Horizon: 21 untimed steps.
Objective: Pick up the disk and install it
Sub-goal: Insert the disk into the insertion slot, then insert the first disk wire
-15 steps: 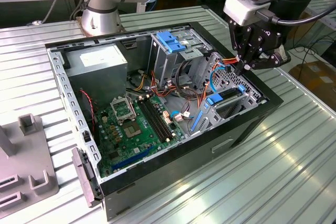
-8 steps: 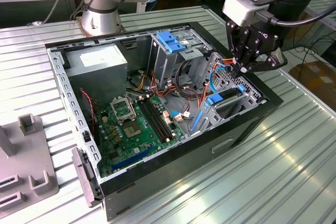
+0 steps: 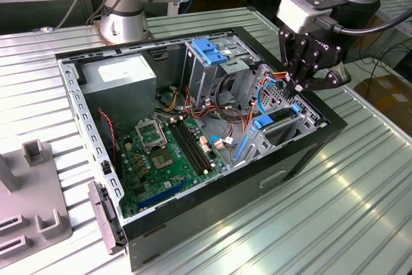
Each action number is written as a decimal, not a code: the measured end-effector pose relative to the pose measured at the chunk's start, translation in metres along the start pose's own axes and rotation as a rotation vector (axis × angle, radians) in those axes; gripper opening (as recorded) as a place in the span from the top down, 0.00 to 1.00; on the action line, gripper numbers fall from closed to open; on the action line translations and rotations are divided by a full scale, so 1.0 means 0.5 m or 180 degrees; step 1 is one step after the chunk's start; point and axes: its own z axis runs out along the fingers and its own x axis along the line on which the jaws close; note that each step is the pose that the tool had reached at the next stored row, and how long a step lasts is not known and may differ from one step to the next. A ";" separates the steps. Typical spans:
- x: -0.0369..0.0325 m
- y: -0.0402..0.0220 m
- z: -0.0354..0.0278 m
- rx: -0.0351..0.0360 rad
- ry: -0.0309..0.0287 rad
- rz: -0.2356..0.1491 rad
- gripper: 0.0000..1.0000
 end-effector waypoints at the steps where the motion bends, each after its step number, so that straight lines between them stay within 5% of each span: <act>1: 0.000 0.000 0.000 0.0000 -0.0001 0.0000 0.90; 13: 0.000 -0.003 0.001 0.0000 -0.0001 0.0000 0.90; 18: -0.001 -0.039 0.005 0.0000 -0.0002 -0.0007 0.90; 20: -0.002 -0.075 0.009 0.0000 -0.0002 -0.0009 0.90; 21: -0.003 -0.083 0.010 0.0000 -0.0001 -0.0009 0.90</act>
